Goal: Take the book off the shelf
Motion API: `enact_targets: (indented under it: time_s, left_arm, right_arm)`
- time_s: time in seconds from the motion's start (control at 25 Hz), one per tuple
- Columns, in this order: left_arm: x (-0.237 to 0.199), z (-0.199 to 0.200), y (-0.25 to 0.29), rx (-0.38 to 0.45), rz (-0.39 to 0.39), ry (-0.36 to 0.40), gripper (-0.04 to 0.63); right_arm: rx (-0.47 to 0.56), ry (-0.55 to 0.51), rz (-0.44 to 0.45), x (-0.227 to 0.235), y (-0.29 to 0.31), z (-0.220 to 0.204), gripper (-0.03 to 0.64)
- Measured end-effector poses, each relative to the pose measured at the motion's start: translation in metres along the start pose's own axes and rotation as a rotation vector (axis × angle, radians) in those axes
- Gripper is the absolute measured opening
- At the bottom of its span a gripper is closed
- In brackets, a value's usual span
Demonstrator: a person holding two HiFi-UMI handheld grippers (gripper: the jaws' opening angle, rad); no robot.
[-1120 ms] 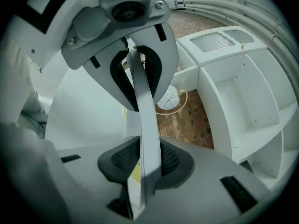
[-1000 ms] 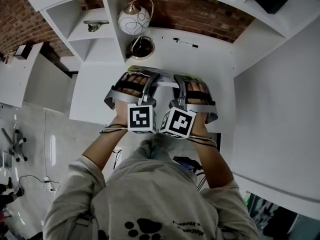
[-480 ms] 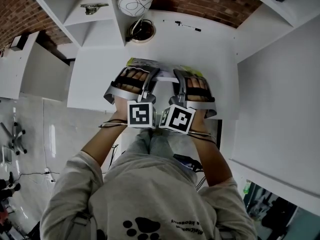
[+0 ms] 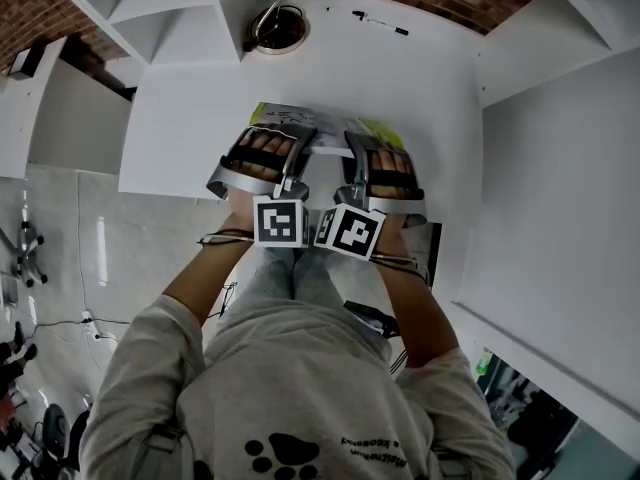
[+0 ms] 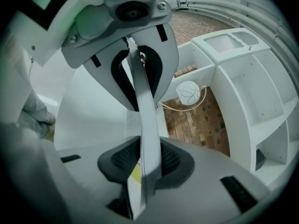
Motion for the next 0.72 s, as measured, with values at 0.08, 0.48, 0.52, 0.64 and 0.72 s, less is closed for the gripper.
enact_targets:
  time_s: [0.08, 0.48, 0.52, 0.64, 0.72]
  left_arm:
    - [0.011, 0.003, 0.005, 0.003, -0.018, -0.006, 0.081]
    - [0.058, 0.002, 0.02, 0.014, -0.078, -0.039, 0.081]
    - [0.062, 0.002, 0.021, 0.017, -0.084, -0.047, 0.081]
    - [0.07, 0.002, 0.025, 0.021, -0.097, -0.055, 0.08]
    - [0.075, 0.002, 0.028, 0.022, -0.108, -0.049, 0.078]
  right_arm:
    - [-0.002, 0.0, 0.014, -0.01, 0.004, -0.007, 0.091]
    - [-0.016, -0.011, 0.066, -0.052, 0.021, -0.021, 0.091]
    - [-0.016, -0.016, 0.069, -0.056, 0.022, -0.023, 0.091]
    - [-0.014, -0.017, 0.079, -0.064, 0.026, -0.026, 0.091]
    - [-0.018, -0.019, 0.087, -0.068, 0.029, -0.029, 0.089]
Point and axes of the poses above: the fingertips, and each gripper's own axes: y forward along the fingers, x to its right, z out of its top, the point moved 4 cm from there along -y, backward along the fingers, and after that the axes turned 15 degrees about y, right-handed, at the moved point
